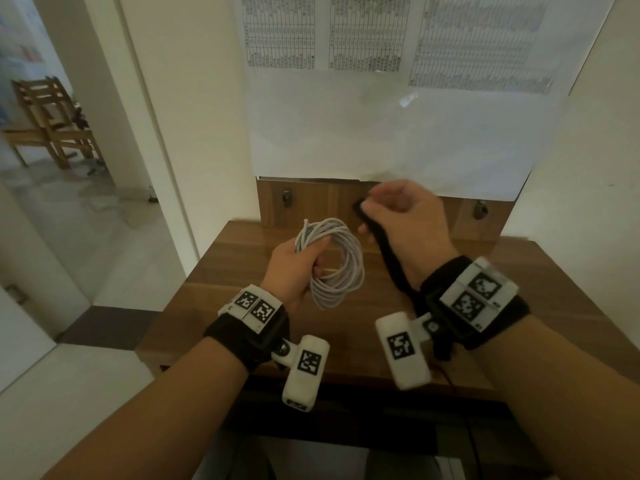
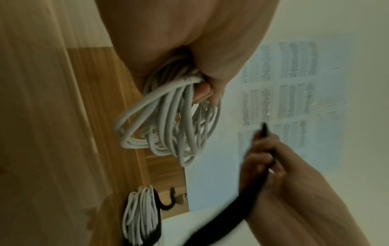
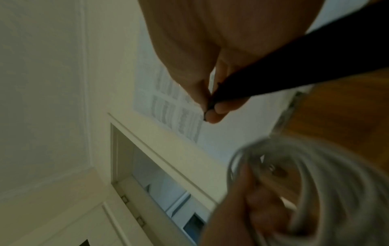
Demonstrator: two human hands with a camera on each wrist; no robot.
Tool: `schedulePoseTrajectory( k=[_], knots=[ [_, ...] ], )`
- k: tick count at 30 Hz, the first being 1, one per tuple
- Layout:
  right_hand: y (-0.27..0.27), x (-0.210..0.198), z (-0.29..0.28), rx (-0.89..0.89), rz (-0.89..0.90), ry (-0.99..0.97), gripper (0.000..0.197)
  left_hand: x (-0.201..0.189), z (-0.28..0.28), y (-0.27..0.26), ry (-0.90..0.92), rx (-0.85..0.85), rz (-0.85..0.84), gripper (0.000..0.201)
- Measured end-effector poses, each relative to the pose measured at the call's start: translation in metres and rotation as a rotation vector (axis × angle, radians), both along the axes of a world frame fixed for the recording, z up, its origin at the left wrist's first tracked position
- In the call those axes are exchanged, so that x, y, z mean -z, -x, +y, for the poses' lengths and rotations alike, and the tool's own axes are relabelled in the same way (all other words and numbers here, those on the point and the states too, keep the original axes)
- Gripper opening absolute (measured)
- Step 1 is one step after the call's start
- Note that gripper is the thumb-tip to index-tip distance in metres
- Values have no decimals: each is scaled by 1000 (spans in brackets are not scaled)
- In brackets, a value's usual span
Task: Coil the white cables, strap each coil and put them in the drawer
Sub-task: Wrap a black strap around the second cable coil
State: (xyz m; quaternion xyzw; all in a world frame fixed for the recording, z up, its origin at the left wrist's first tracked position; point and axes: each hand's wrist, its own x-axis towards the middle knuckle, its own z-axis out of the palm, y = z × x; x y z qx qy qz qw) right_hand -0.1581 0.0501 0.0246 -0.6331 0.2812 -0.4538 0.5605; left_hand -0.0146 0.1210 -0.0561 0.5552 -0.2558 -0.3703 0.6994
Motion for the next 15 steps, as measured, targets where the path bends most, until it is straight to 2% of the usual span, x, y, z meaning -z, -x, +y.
schedulePoseTrajectory(
  k=[3,6,7,10,13,15],
  knots=[
    [-13,20,8,9,-11,-134,16,-2,-1,10,43,65,5,7],
    [-19,32,11,42,20,-108,18,-2,-1,13,64,113,65,9],
    [-20,34,13,56,38,-89,20,-1,-2,13,64,103,37,16],
    [-25,39,18,63,24,-120,23,0,-4,19,49,76,-32,55],
    [-30,40,21,112,69,-82,25,-1,-4,24,30,-12,-162,50],
    [-31,40,23,91,84,-66,23,0,-4,24,21,-31,-178,47]
  ],
)
